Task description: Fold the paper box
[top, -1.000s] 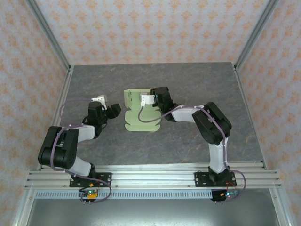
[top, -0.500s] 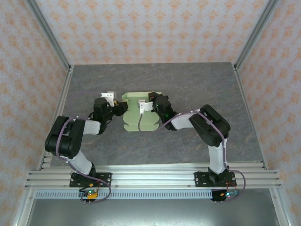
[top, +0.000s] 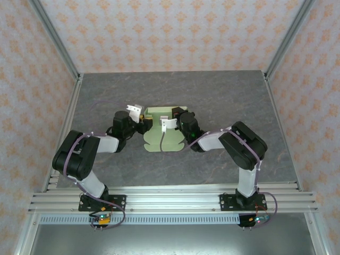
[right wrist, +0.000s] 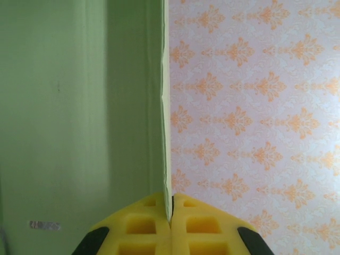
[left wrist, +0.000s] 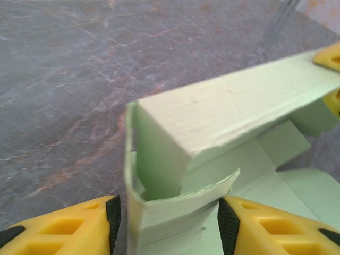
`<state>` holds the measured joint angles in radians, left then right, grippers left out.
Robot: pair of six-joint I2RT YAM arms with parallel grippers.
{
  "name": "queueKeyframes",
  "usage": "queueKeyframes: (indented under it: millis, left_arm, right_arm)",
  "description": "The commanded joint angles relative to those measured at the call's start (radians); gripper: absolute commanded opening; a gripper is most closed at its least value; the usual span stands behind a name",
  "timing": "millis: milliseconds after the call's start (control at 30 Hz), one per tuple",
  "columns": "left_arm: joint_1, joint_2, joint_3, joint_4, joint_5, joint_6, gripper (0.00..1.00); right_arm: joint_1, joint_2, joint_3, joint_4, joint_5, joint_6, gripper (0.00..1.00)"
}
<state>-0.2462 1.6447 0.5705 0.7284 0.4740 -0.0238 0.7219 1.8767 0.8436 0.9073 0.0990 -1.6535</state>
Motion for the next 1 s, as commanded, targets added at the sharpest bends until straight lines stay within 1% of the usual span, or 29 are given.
queueKeyframes:
  millis: [0, 167, 267, 367, 533, 733, 767, 867, 967]
  left_arm:
    - [-0.030, -0.041, -0.003, -0.019, -0.064, 0.065, 0.52]
    - [-0.087, -0.040, -0.030, 0.029, -0.171, 0.064, 0.44]
    - [-0.105, -0.017, -0.020, 0.034, -0.191, 0.069, 0.39]
    - [-0.121, 0.004, -0.011, 0.046, -0.202, 0.065, 0.37]
    - [-0.133, 0.009, -0.017, 0.057, -0.254, 0.059, 0.32]
    - [-0.167, 0.039, 0.019, 0.052, -0.284, 0.053, 0.30]
    - [-0.175, 0.047, 0.023, 0.056, -0.286, 0.055, 0.31]
    - [-0.194, 0.060, 0.016, 0.084, -0.305, 0.057, 0.39]
    - [-0.195, 0.070, 0.016, 0.086, -0.337, 0.055, 0.38]
  right_arm:
    - [0.017, -0.038, -0.028, 0.040, 0.019, 0.029, 0.02]
    - [0.042, -0.036, -0.068, 0.075, 0.050, 0.031, 0.01]
    - [0.052, -0.023, -0.088, 0.096, 0.070, 0.034, 0.01]
    - [0.056, -0.009, -0.103, 0.110, 0.085, 0.027, 0.01]
    - [0.057, -0.011, -0.118, 0.126, 0.105, 0.009, 0.01]
    - [0.085, -0.020, -0.127, 0.134, 0.127, 0.014, 0.01]
    - [0.094, -0.018, -0.127, 0.134, 0.133, 0.015, 0.01]
    - [0.112, -0.016, -0.133, 0.143, 0.151, 0.027, 0.01]
    - [0.124, -0.022, -0.148, 0.155, 0.163, 0.035, 0.01]
